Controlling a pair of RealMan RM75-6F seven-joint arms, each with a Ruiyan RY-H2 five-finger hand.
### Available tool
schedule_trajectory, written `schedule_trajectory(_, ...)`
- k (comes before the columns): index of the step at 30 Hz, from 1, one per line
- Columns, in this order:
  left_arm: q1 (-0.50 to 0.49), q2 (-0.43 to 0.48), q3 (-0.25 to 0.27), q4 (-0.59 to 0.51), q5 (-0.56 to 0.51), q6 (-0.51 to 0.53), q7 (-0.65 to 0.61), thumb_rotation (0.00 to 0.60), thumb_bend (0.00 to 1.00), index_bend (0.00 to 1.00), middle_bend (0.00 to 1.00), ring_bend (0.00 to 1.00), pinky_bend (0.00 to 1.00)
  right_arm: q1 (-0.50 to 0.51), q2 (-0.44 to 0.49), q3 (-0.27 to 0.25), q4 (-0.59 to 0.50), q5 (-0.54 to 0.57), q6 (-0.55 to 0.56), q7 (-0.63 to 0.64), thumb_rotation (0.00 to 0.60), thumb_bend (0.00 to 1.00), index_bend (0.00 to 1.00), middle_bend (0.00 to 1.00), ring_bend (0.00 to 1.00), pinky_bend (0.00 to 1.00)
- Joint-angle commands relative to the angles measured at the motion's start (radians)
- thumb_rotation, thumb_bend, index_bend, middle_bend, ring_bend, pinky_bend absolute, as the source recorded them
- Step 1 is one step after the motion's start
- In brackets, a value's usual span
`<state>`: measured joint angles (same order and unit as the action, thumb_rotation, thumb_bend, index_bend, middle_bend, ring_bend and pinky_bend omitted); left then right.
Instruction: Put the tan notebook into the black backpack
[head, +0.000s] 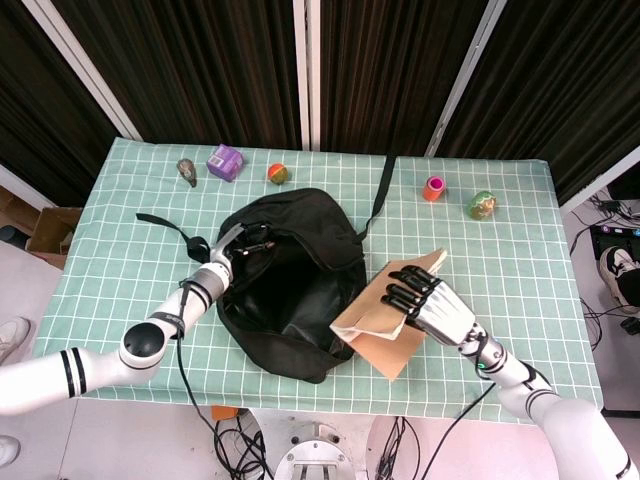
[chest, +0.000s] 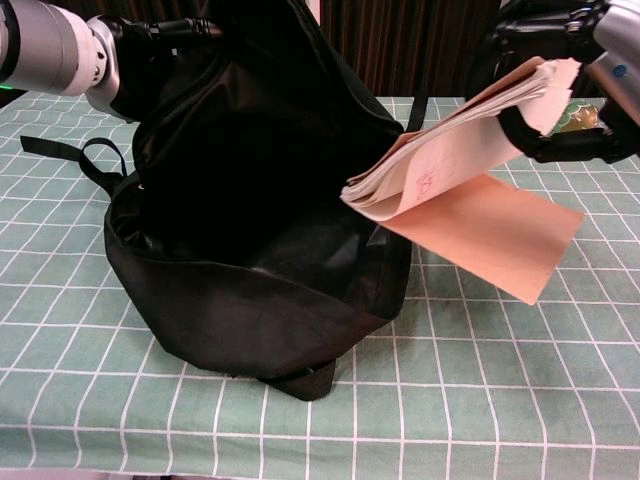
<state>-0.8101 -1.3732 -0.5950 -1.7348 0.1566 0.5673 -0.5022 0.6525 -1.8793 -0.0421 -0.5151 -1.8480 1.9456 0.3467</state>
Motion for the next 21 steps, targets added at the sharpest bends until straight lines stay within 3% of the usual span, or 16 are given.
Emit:
schedule_trajectory(1,-0.003,0.013,0.0,-0.006,-0.004,-0.007,-0.009,0.6,0.42,0.6,0.64,0.54,0.59,0.067,-0.037,-0.017,-0.036,-0.052,-0.028,-0.036,0.6,0.59,1.0,0.59,0.36,0.47)
schedule_trajectory(11,-0.005,0.047,0.001,-0.008,-0.007,-0.044,-0.053,0.6,0.42,0.6,0.64,0.54,0.59,0.176,-0.128,-0.03,-0.045,-0.111,-0.093,-0.063,0.6,0.59,1.0,0.6,0.37,0.48)
schedule_trajectory(21,0.011,0.098,0.002,-0.036,0.006,-0.118,-0.103,0.6,0.42,0.6,0.64,0.53,0.6,0.301,-0.2,-0.01,0.073,-0.107,-0.216,-0.065,0.6,0.59,1.0,0.61,0.37,0.48)
